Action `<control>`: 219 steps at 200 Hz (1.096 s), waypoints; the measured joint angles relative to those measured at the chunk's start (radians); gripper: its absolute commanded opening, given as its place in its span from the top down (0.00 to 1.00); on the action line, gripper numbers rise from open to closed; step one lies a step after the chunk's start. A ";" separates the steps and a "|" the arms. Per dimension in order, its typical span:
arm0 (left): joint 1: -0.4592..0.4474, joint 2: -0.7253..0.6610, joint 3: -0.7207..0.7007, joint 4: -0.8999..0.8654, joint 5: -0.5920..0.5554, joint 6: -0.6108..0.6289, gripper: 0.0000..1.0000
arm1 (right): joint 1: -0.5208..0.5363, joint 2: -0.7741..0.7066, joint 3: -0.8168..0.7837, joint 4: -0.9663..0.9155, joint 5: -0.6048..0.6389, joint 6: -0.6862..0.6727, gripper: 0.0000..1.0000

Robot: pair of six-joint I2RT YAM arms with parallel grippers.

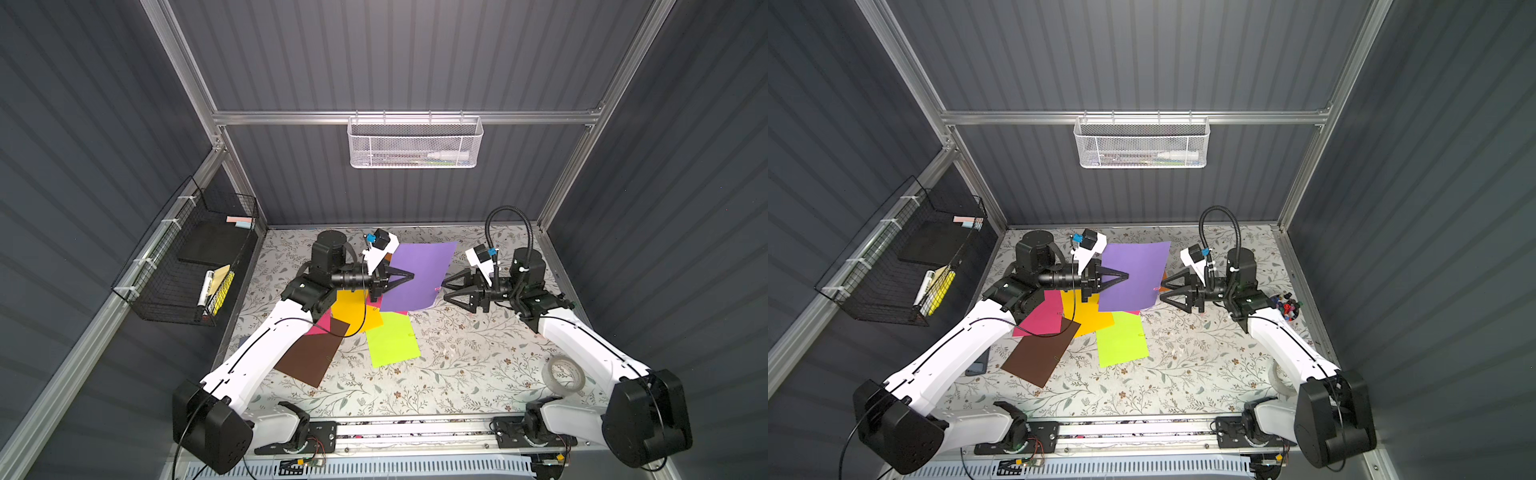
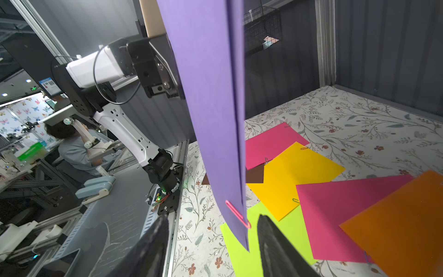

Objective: Unclip the paperclips from the documents
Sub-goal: Adjust the document.

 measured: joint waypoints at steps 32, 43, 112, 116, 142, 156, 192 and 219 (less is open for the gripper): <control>0.000 0.008 0.002 0.000 0.028 0.000 1.00 | 0.006 0.052 -0.010 0.116 0.017 0.062 0.37; 0.000 0.008 0.005 0.000 0.032 0.000 1.00 | 0.014 0.070 -0.010 0.155 0.018 0.082 0.40; 0.001 0.010 0.017 0.003 0.035 0.000 1.00 | 0.044 0.119 -0.011 0.290 -0.010 0.172 0.82; 0.002 0.010 0.017 0.002 0.034 0.000 1.00 | 0.044 0.118 -0.012 0.290 -0.011 0.179 0.83; 0.009 0.010 0.017 -0.002 0.026 0.000 1.00 | 0.044 0.095 -0.016 0.278 -0.014 0.169 0.90; 0.014 0.010 0.017 -0.004 0.019 0.000 1.00 | 0.044 0.082 -0.016 0.264 -0.015 0.164 0.91; 0.028 0.010 0.018 -0.014 -0.006 0.001 1.00 | 0.048 0.066 -0.016 0.197 -0.019 0.122 0.92; 0.032 0.010 0.018 -0.035 -0.019 0.006 1.00 | 0.050 0.051 -0.016 0.148 -0.019 0.091 0.94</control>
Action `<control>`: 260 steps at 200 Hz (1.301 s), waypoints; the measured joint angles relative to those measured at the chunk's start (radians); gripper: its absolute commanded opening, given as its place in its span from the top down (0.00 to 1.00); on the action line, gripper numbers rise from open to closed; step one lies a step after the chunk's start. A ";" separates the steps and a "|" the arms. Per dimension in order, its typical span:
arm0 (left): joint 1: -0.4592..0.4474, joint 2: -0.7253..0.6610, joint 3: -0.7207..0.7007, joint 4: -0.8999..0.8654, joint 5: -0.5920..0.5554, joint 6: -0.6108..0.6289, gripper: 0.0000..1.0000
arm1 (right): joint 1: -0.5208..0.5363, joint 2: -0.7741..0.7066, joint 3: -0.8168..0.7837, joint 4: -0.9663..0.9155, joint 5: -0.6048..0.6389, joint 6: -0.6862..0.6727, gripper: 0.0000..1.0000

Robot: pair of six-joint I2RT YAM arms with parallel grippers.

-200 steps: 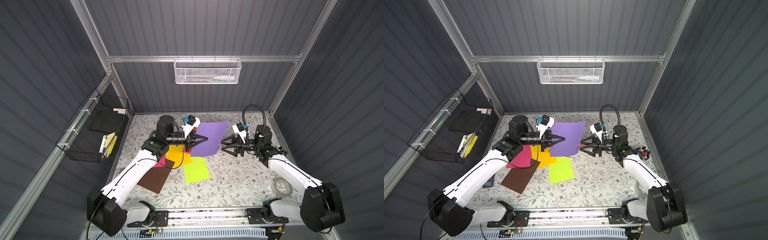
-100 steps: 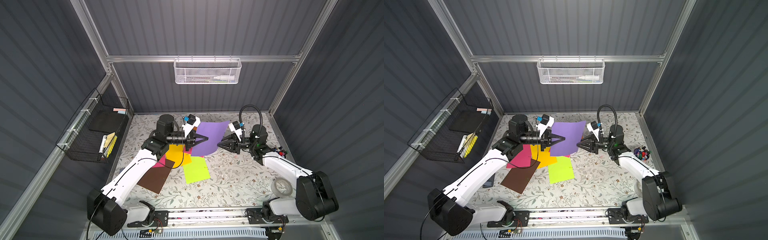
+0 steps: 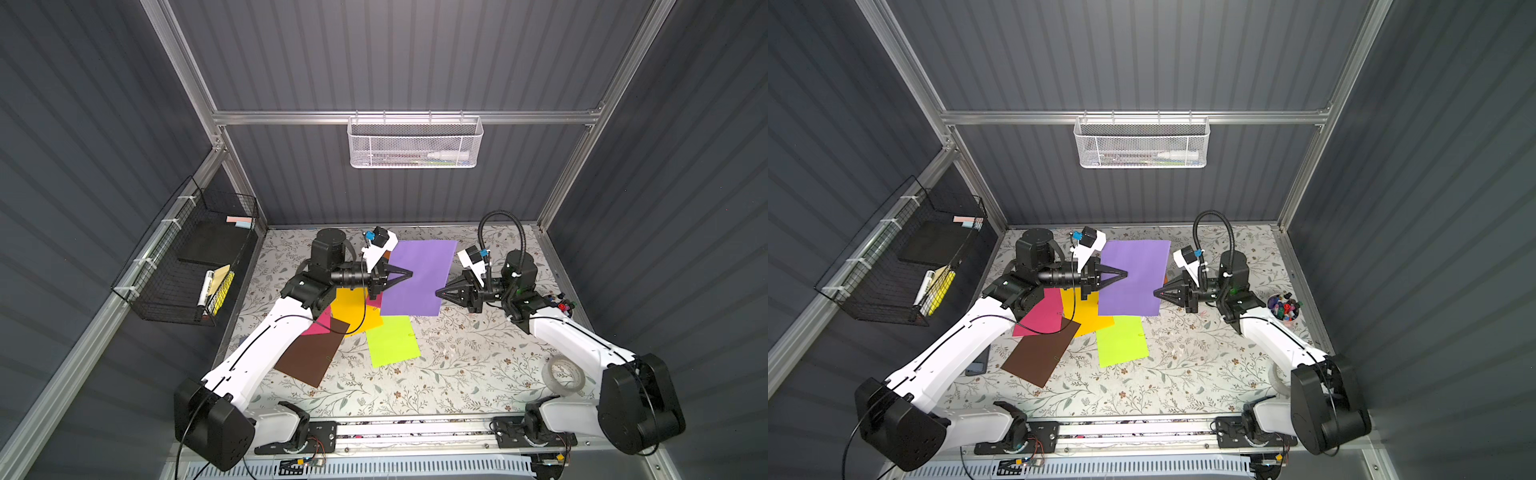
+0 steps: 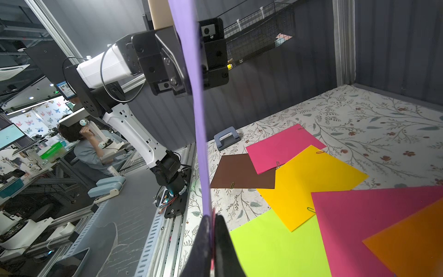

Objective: Unclip the paperclips from the documents
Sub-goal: Adjust the document.

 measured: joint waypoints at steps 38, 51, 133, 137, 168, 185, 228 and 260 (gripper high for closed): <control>0.001 0.000 0.007 -0.038 -0.027 0.022 1.00 | 0.000 -0.011 0.001 -0.038 0.000 -0.022 0.98; 0.001 0.000 0.007 -0.045 -0.030 0.022 0.94 | 0.000 -0.011 0.001 -0.043 -0.001 -0.022 0.98; 0.014 0.035 0.002 -0.038 0.066 0.035 0.67 | -0.008 -0.011 0.003 -0.052 -0.006 -0.003 1.00; 0.014 0.035 -0.001 -0.035 0.071 0.035 0.68 | -0.008 -0.011 0.003 -0.052 -0.006 -0.002 1.00; 0.014 0.037 -0.025 -0.027 0.105 0.018 0.76 | -0.009 -0.014 0.003 -0.051 -0.002 0.005 1.00; 0.014 0.037 -0.037 -0.026 0.116 0.008 0.85 | -0.009 -0.014 0.004 -0.042 0.002 0.011 1.00; 0.014 0.035 -0.048 -0.023 0.107 0.002 1.00 | -0.010 -0.014 0.019 -0.040 0.003 0.024 0.95; 0.014 0.024 -0.048 -0.022 0.072 -0.002 1.00 | -0.010 -0.014 0.035 -0.084 0.002 -0.003 0.94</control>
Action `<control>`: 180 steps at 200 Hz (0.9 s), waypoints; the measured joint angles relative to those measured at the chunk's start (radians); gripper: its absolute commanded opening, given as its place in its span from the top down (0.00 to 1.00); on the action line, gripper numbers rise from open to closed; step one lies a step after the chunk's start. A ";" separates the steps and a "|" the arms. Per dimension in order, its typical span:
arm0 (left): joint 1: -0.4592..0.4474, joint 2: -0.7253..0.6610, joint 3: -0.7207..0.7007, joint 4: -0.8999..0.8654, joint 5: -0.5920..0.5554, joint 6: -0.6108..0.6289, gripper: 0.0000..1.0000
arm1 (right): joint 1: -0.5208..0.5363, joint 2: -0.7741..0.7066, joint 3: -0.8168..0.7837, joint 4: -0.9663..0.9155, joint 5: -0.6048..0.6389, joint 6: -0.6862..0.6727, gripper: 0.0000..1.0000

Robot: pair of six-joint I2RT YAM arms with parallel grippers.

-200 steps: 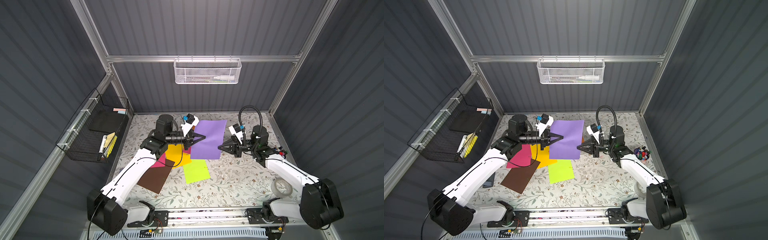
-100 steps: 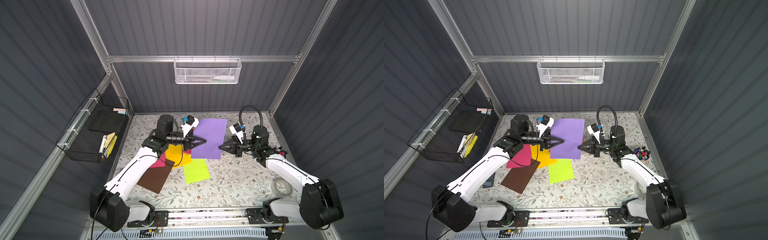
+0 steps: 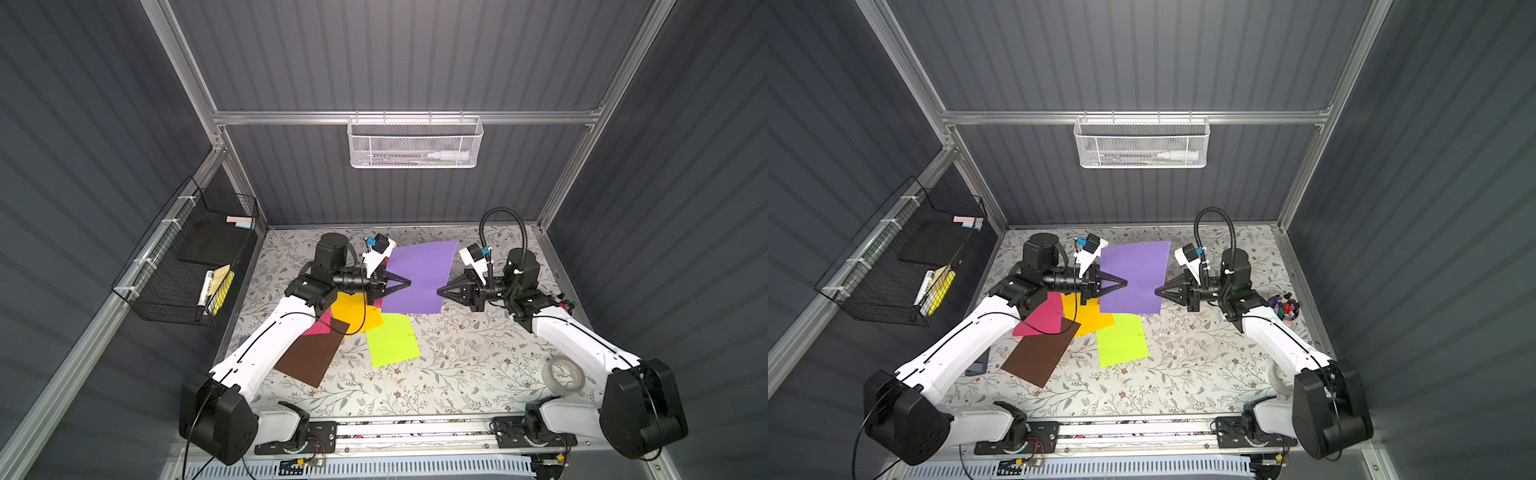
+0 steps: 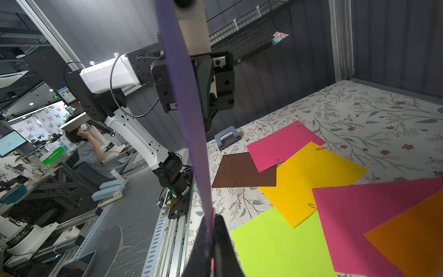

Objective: Unclip the paperclips from the documents
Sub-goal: Adjust the document, then remove the paper clip from the document.

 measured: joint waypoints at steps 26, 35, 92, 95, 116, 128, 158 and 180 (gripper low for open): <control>-0.001 -0.005 0.000 -0.005 -0.016 -0.003 1.00 | -0.001 -0.004 0.003 -0.029 0.000 -0.023 0.91; -0.001 -0.005 0.000 -0.008 -0.019 -0.003 1.00 | -0.002 -0.008 0.003 -0.037 0.001 -0.029 0.89; 0.000 -0.005 0.000 -0.014 -0.034 -0.003 1.00 | -0.022 -0.013 0.004 -0.077 0.000 -0.049 0.96; 0.000 -0.005 0.000 -0.014 -0.034 -0.003 1.00 | -0.022 -0.013 0.004 -0.078 0.000 -0.048 0.98; 0.000 -0.005 0.001 -0.016 -0.034 -0.003 1.00 | -0.022 -0.013 0.004 -0.082 -0.001 -0.050 0.98; 0.000 -0.005 0.002 -0.016 -0.036 -0.002 1.00 | -0.022 -0.013 0.004 -0.088 -0.001 -0.052 0.97; -0.001 -0.005 0.010 -0.040 -0.051 0.005 1.00 | -0.028 -0.013 0.004 -0.116 0.004 -0.075 0.96; -0.002 -0.005 0.014 -0.052 -0.060 0.010 1.00 | -0.030 -0.025 0.006 -0.146 0.012 -0.104 0.93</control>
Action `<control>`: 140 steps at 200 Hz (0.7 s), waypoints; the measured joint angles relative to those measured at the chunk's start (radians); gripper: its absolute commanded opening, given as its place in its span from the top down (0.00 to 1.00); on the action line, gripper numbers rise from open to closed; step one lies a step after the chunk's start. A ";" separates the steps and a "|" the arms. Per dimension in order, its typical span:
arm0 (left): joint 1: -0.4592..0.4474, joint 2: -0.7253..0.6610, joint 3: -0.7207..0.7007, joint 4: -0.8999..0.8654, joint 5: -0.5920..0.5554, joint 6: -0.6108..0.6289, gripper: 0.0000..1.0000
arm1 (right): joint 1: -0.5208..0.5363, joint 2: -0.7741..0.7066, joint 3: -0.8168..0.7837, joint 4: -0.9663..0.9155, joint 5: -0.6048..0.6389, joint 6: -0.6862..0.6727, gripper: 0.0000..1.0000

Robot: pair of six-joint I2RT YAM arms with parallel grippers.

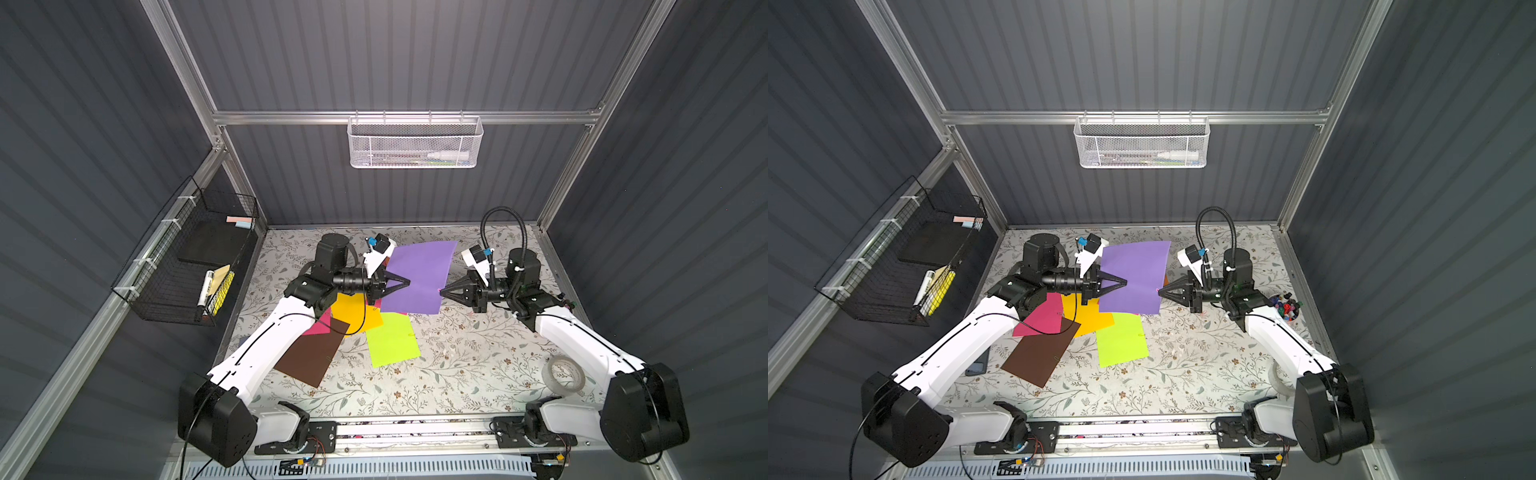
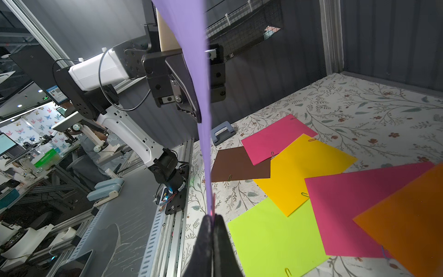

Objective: Unclip the paperclips from the documents
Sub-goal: Remove the paper clip from the document.

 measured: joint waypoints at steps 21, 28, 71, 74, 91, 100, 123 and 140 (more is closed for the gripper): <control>0.000 0.000 0.004 -0.009 -0.001 0.006 1.00 | 0.000 -0.013 0.007 -0.035 0.008 -0.031 0.92; 0.002 0.000 0.006 -0.012 -0.005 0.008 1.00 | -0.002 -0.015 0.009 -0.048 0.012 -0.040 0.93; 0.028 0.000 0.033 -0.017 -0.030 0.015 1.00 | -0.024 -0.016 0.010 -0.121 0.036 -0.081 0.95; 0.029 0.000 0.034 -0.017 -0.032 0.016 1.00 | -0.024 -0.016 0.010 -0.125 0.040 -0.083 0.96; 0.030 0.000 0.035 -0.018 -0.051 0.018 1.00 | -0.026 -0.015 0.010 -0.148 0.068 -0.095 0.97; 0.030 0.000 0.035 -0.016 -0.071 0.018 1.00 | -0.027 -0.011 0.009 -0.154 0.098 -0.097 0.97; 0.031 0.006 0.035 0.006 -0.152 -0.002 1.00 | -0.034 0.023 -0.001 -0.174 0.207 -0.065 1.00; 0.035 0.039 0.035 0.044 -0.204 -0.025 1.00 | -0.036 0.067 -0.010 -0.215 0.320 -0.018 0.99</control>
